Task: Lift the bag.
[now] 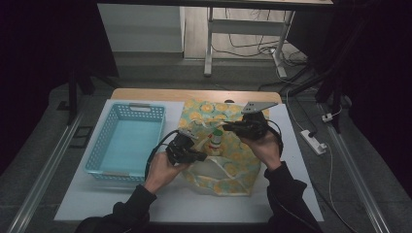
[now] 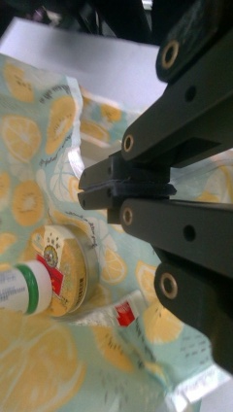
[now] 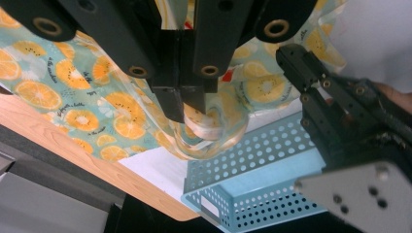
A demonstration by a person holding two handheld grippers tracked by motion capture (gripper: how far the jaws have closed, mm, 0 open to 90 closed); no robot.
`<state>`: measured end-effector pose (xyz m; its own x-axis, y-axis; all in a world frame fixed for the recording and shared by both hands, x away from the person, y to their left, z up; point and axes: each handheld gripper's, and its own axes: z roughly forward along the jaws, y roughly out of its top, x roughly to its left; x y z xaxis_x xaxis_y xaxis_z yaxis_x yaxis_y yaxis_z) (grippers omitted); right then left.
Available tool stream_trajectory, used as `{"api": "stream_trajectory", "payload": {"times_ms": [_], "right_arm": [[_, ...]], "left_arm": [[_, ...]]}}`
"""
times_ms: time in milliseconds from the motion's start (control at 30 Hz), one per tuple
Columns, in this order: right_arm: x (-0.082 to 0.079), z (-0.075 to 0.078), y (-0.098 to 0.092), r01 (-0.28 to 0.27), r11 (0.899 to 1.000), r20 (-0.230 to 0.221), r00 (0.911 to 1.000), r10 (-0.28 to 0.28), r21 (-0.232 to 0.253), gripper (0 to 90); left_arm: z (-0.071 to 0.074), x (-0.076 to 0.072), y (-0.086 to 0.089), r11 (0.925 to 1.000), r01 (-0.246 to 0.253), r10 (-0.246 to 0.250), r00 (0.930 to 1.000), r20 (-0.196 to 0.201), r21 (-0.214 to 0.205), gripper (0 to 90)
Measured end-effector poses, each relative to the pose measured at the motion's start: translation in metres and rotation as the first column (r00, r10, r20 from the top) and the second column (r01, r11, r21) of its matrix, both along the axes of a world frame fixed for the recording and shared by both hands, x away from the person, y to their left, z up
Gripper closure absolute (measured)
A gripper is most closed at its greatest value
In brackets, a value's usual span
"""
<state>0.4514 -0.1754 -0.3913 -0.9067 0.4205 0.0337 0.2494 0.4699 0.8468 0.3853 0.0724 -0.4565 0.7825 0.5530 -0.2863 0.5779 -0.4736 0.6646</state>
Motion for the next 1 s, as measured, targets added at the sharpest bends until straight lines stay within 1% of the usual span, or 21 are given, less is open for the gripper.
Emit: {"api": "stream_trajectory", "payload": {"times_ms": [200, 333, 533, 700, 733, 867, 1000], "right_arm": [[0.000, 0.008, -0.002, -0.007, 1.000, -0.006, 1.0000, 0.007, 0.011, 90.0], [-0.002, 0.015, 0.000, -0.017, 1.000, -0.004, 0.9998, 0.017, 0.012, 90.0], [-0.004, 0.023, 0.004, -0.035, 0.999, -0.002, 0.9994, 0.035, 0.009, 90.0], [-0.005, 0.028, 0.006, -0.049, 0.999, -0.008, 0.9987, 0.049, 0.016, 90.0], [-0.005, 0.030, 0.007, -0.052, 0.999, -0.008, 0.9986, 0.052, 0.017, 90.0], [-0.006, 0.036, 0.007, -0.061, 0.998, -0.007, 0.9981, 0.061, 0.026, 90.0], [-0.006, 0.042, 0.009, -0.070, 0.997, -0.003, 0.9975, 0.070, 0.033, 90.0]], "left_arm": [[0.020, 0.003, 0.003, 0.9998, 0.005, -0.004, 0.9998, 0.020, -0.022, 90.0], [0.031, 0.006, 0.007, 0.9980, 0.013, -0.012, 0.9998, 0.018, -0.061, 90.0], [0.047, 0.011, 0.013, 0.9960, 0.013, -0.011, 0.9997, 0.020, -0.088, 90.0], [0.063, 0.016, 0.019, 0.9917, 0.017, -0.015, 0.9997, 0.021, -0.127, 90.0], [0.066, 0.017, 0.021, 0.9915, 0.021, -0.017, 0.9995, 0.026, -0.129, 90.0], [0.078, 0.018, 0.026, 0.9871, 0.023, -0.018, 0.9993, 0.033, -0.159, 90.0], [0.092, 0.020, 0.031, 0.9841, 0.026, -0.018, 0.9987, 0.048, -0.176, 90.0]]}}
